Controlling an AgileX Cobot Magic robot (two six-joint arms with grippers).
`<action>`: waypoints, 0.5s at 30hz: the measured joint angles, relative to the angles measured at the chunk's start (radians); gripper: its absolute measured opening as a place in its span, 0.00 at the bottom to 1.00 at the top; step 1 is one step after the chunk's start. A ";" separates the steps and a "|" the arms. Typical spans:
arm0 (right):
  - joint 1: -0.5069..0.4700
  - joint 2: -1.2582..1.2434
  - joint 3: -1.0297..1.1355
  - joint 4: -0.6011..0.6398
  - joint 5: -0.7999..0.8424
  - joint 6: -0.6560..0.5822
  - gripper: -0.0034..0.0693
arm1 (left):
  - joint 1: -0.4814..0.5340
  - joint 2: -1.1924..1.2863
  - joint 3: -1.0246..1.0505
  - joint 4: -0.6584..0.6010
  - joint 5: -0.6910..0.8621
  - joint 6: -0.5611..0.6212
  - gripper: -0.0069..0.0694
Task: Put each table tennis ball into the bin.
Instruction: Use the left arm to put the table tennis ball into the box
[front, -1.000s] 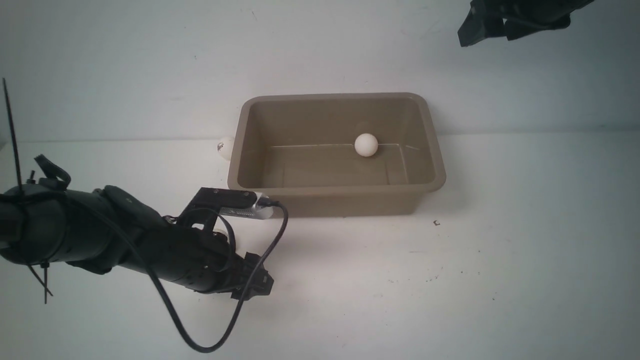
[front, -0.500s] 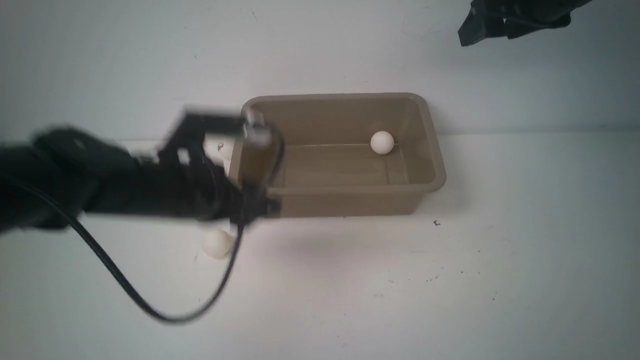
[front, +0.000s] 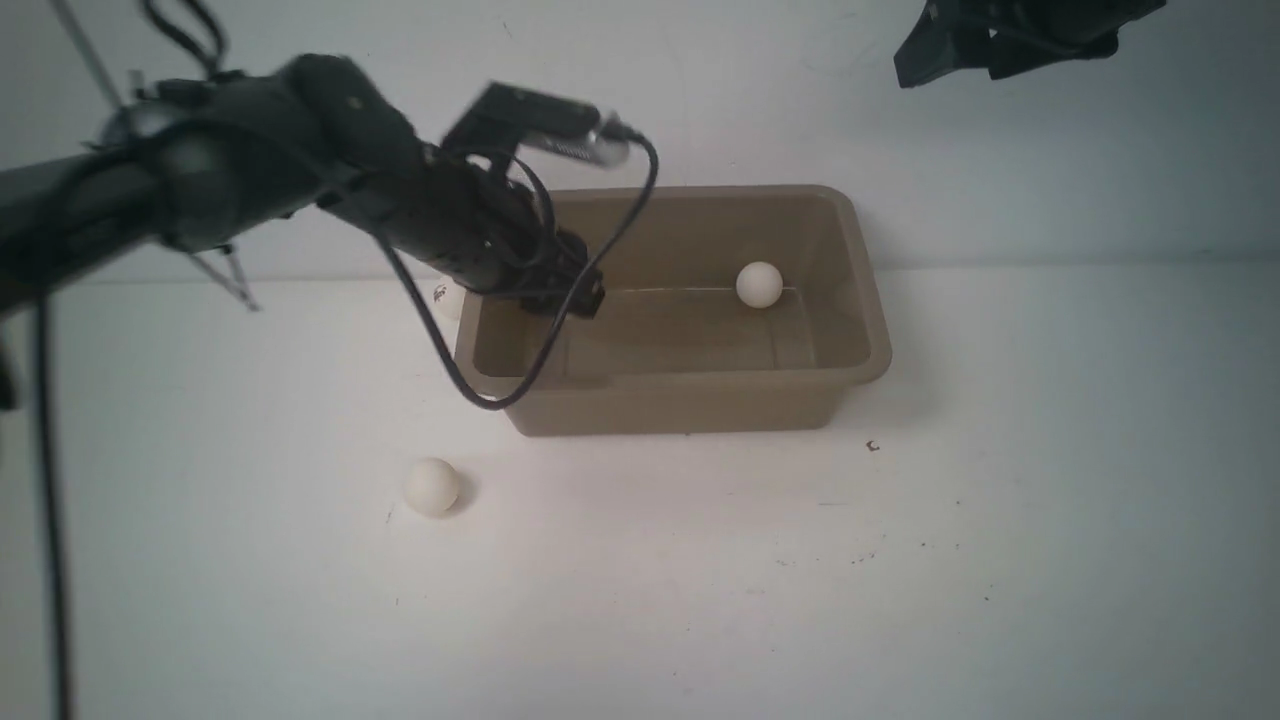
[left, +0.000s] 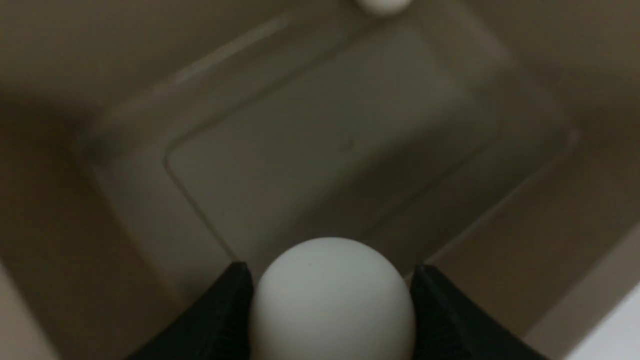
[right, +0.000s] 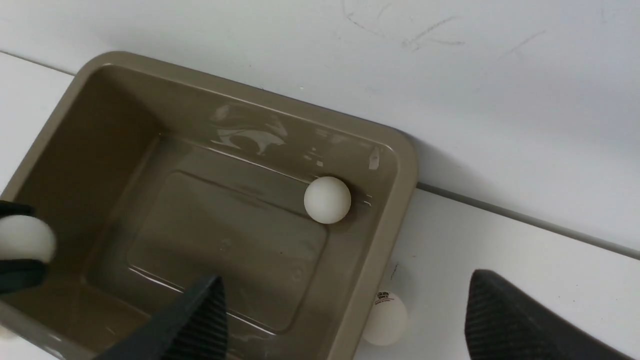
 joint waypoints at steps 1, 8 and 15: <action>0.000 0.000 0.000 0.000 0.000 0.000 0.84 | 0.000 0.025 -0.046 0.024 0.045 -0.011 0.56; 0.000 0.000 0.000 0.000 0.000 0.000 0.84 | 0.000 0.114 -0.244 0.104 0.178 -0.078 0.86; 0.000 0.000 0.000 -0.007 0.000 -0.020 0.84 | 0.000 0.080 -0.354 0.314 0.412 -0.188 0.76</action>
